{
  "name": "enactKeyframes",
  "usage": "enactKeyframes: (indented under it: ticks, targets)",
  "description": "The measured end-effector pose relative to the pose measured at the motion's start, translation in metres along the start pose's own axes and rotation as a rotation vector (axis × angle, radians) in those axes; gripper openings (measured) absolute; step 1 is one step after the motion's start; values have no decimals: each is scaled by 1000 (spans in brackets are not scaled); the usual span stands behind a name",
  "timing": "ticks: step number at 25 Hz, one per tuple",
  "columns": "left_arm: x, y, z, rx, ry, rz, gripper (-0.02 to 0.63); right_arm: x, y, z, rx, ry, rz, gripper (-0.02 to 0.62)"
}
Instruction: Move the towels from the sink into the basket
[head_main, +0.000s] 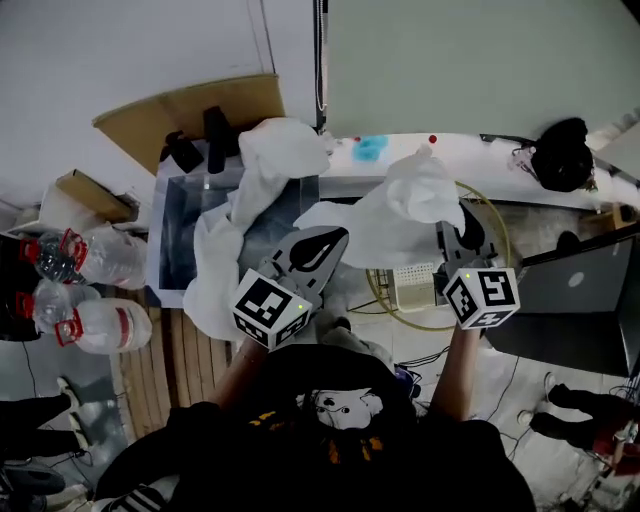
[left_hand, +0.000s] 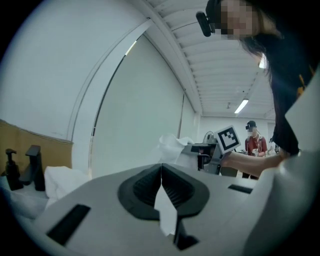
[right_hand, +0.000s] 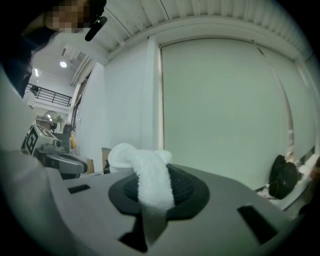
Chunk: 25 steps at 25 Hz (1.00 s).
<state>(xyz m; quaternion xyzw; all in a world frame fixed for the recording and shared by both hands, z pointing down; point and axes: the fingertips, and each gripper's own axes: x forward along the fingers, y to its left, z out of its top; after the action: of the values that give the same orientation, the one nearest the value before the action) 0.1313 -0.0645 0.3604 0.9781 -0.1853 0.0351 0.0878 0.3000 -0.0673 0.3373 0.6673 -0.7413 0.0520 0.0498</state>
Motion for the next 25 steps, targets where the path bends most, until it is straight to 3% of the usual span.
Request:
enactKeyframes:
  ticks: [5,10,18,25]
  targets:
    - [44,-28,-2,-9,11,-75,8,-37,-64,-18,-13,41,-120,58]
    - [86,-55,-7,20,34,-167,8,-71,-120,-61,-21,123,-235,58]
    - [141,-94,-24,35,91,-296,8,-112,-188,-164,69,283,-371,58]
    - [170,-135,-42,45,145,-387,8,-126,-199,-274,174,475,-374,58]
